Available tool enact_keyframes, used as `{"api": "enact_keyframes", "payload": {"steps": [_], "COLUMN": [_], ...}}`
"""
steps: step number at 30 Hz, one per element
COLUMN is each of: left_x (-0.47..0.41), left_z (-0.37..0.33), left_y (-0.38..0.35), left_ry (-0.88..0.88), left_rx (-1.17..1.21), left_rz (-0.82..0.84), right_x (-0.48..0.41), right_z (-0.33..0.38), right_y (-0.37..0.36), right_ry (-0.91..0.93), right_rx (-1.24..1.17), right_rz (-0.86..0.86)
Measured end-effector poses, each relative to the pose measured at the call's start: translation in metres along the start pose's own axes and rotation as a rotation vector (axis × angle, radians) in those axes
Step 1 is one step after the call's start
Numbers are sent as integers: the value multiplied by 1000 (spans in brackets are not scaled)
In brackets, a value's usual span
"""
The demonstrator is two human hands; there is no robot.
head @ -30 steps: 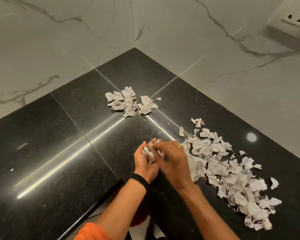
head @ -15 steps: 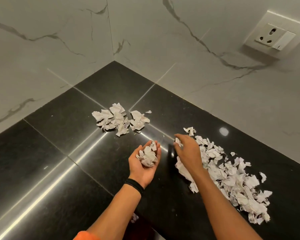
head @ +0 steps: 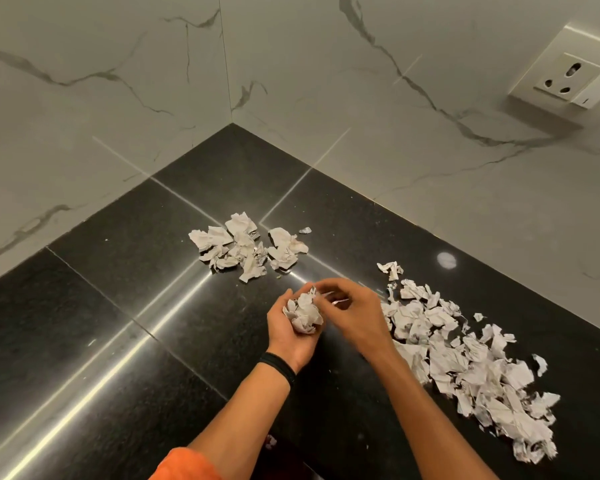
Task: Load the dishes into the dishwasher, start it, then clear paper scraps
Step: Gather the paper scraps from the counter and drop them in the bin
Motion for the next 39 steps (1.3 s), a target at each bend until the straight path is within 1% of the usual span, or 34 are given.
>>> {"api": "enact_keyframes", "payload": {"steps": [2, 6, 7, 9, 11, 13, 14, 17, 19, 24, 26, 30, 33, 35, 37, 39], "left_x": [2, 2, 1, 0, -1, -1, -1, -2, -5, -14, -18, -18, -17, -16, -15, -14], "left_z": [5, 11, 12, 12, 9, 7, 5, -3, -9, -18, -18, -20, -25, -28, -28, -27], "left_y": [-4, -4, -4, -7, -8, -6, -4, 2, 7, 12, 12, 10, 11, 10, 5, 0], "left_ry": [20, 33, 38, 45, 51, 51, 45, 19, 6, -28, -30, -39, -57, -68, -73, -76], "left_rx": [-12, -22, -15, 6, 57, 89, 92, 91, 91, 88, 82, 60, 59, 74, 80, 69], "left_rz": [15, 8, 4, 7, 1, -13, -20, -51, -65, -74, -84, -98, -111, -113, -96, -70], "right_x": [9, 18, 18, 8, -14, -42, -56, -87, -95, -91, -88, -90, -85, -72, -52, -31], "right_z": [10, 13, 13, 8, -5, -24, -33, -56, -57, -45, -43, -52, -53, -41, -22, -4], "right_y": [-11, -25, -24, -7, 20, 37, 39, 18, 8, -2, 0, 3, 11, 13, 5, -11], "right_ry": [15, 79, 88, 60, 3, -50, -76, -100, -46, 115, 138, 42, -70, -85, -48, 3], "right_rx": [-11, 108, 105, 25, 17, 153, 237, 473, 556, 636, 601, 485, 196, 25, -72, -76], "right_rz": [58, 94, 95, 36, -95, -186, -185, -75, -59, -50, -87, -81, -88, -99, -29, 69]}}
Point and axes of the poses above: each hand's wrist, its own x-axis away from the middle knuckle, its own y-axis out of the back of the hand, z = x × y, the point moved 10 cm from there along -x, towards the middle knuckle, and after that the axes turned 13 degrees about -y, right-handed, at the moved point
